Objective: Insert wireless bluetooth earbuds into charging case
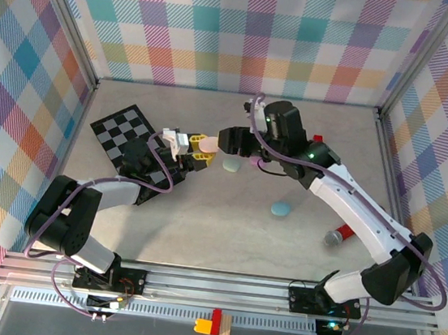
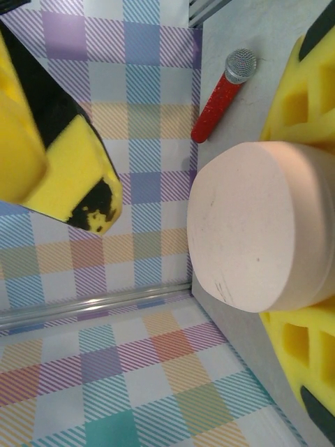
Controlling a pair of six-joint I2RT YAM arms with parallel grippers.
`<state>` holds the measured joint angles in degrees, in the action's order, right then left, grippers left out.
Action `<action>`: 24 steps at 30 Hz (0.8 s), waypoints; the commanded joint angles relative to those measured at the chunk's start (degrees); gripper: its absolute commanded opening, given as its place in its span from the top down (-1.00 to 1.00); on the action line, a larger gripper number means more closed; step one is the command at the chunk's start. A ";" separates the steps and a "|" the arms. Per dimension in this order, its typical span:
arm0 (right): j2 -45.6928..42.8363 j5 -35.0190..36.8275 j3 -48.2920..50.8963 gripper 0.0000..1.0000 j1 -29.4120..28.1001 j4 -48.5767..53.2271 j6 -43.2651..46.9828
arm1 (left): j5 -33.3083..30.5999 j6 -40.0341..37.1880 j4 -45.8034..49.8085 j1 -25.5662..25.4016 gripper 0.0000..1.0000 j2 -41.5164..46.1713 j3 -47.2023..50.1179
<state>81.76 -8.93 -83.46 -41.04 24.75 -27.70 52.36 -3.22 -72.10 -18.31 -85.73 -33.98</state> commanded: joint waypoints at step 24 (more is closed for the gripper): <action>3.48 -28.55 14.38 0.61 6.84 -28.62 -27.04 | -1.89 -0.85 0.31 -2.70 0.08 4.51 0.61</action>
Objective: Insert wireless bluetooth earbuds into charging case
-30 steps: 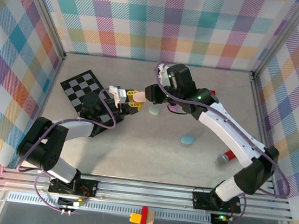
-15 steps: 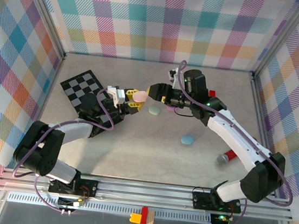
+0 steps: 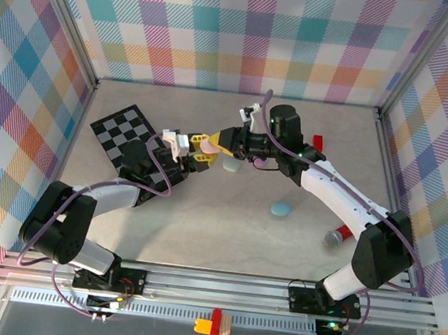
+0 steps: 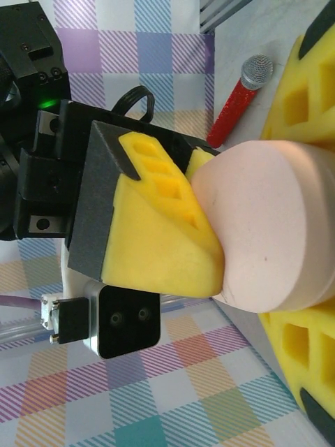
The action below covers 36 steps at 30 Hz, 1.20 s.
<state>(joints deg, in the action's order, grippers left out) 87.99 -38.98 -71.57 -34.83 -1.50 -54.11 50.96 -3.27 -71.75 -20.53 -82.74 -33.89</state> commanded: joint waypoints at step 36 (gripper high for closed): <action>4.52 30.94 17.26 -0.45 7.68 10.33 16.53 | -28.33 -15.12 48.12 -5.11 -1.00 16.72 4.45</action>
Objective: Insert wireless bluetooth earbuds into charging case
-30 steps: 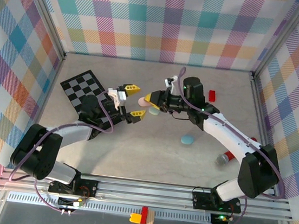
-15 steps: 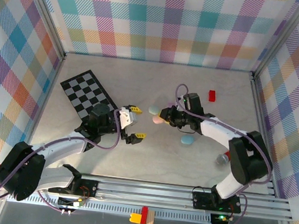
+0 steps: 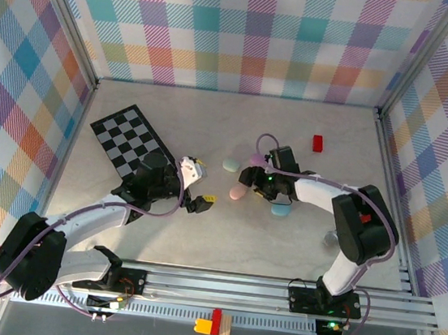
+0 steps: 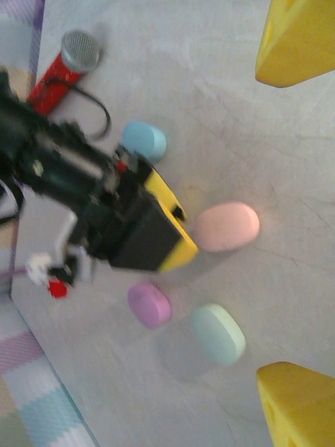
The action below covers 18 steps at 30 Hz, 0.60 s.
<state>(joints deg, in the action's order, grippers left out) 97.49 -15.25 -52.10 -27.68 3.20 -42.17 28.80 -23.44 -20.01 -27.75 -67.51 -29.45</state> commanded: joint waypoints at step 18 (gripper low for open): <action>-26.13 37.94 25.09 -0.98 12.80 -30.83 46.66 | -36.35 14.64 -23.14 18.97 -1.00 0.83 13.79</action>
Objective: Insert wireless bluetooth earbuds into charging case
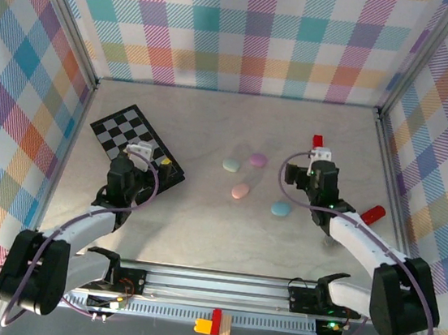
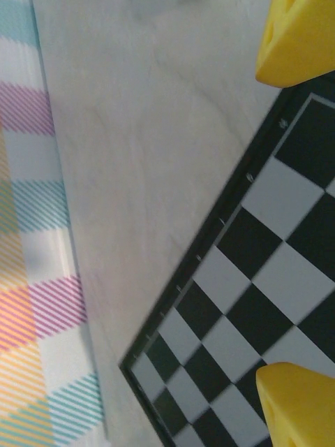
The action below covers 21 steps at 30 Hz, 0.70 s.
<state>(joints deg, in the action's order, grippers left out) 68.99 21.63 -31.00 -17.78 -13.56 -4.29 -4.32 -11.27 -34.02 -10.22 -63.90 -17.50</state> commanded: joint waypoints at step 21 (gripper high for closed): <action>18.97 -18.54 7.58 -0.98 16.55 -34.16 3.15 | -0.16 9.07 -13.93 6.35 -1.00 -26.45 -6.73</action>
<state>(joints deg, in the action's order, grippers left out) 87.70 5.21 -22.52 -1.43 -44.80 -0.16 -4.80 -3.33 -46.96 -4.45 -90.37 -23.14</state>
